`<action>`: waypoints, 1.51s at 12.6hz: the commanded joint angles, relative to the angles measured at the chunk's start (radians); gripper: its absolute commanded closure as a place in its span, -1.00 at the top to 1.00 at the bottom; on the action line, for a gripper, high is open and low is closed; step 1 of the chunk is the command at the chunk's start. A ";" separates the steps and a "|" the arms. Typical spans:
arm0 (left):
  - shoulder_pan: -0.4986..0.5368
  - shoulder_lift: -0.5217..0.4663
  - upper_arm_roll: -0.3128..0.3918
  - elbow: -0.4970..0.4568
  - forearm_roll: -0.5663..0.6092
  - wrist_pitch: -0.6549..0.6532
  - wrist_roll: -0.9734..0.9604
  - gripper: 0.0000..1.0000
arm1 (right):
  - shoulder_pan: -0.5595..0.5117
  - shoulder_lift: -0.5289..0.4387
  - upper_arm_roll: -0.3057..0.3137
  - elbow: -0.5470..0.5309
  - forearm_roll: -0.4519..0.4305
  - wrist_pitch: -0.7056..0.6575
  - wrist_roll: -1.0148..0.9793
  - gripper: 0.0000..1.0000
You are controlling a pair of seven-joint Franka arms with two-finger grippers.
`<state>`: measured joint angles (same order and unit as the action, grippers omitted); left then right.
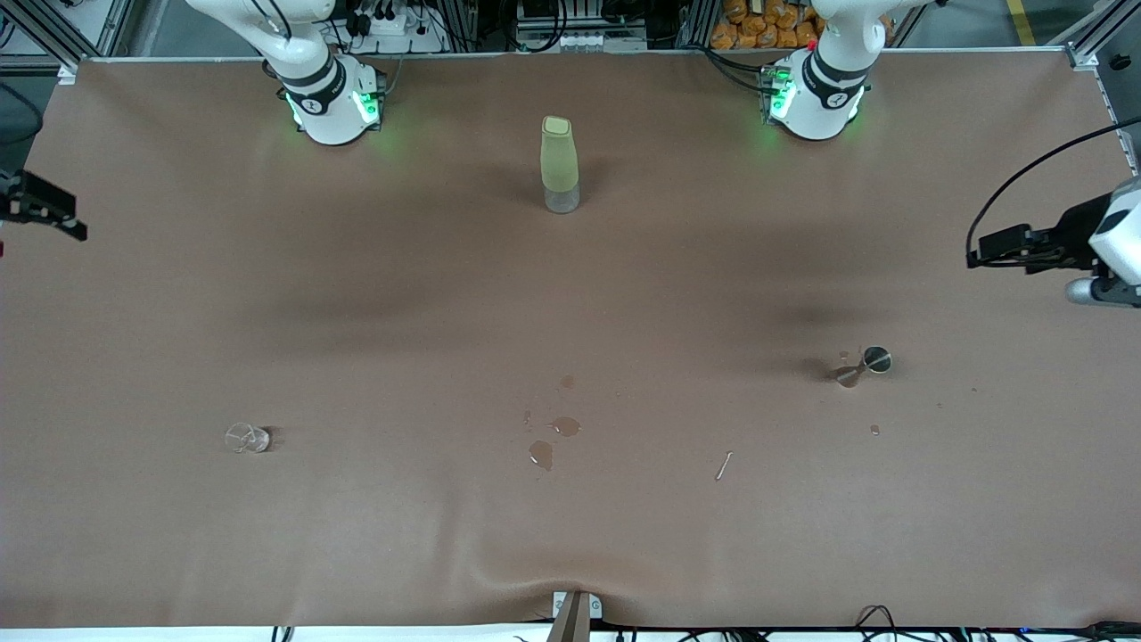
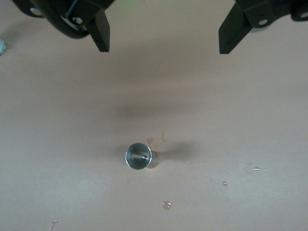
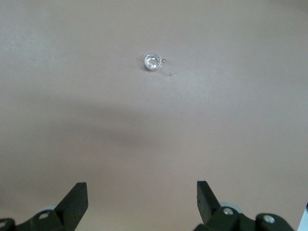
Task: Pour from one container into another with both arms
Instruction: 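Reach the left gripper to the jigger while the right gripper reaches the beaker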
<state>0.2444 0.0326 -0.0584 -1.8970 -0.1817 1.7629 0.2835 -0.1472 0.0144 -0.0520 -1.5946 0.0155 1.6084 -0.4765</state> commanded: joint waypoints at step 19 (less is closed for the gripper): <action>0.312 0.688 -0.014 0.082 -0.752 0.093 1.824 0.79 | -0.354 0.702 0.015 0.096 0.915 0.232 -1.524 1.00</action>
<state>0.5510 0.6466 -0.0679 -1.8824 -0.8970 1.8969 1.9931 -0.4915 0.6735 -0.0502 -1.5294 0.8618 1.8360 -1.8735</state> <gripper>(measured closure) 0.062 0.000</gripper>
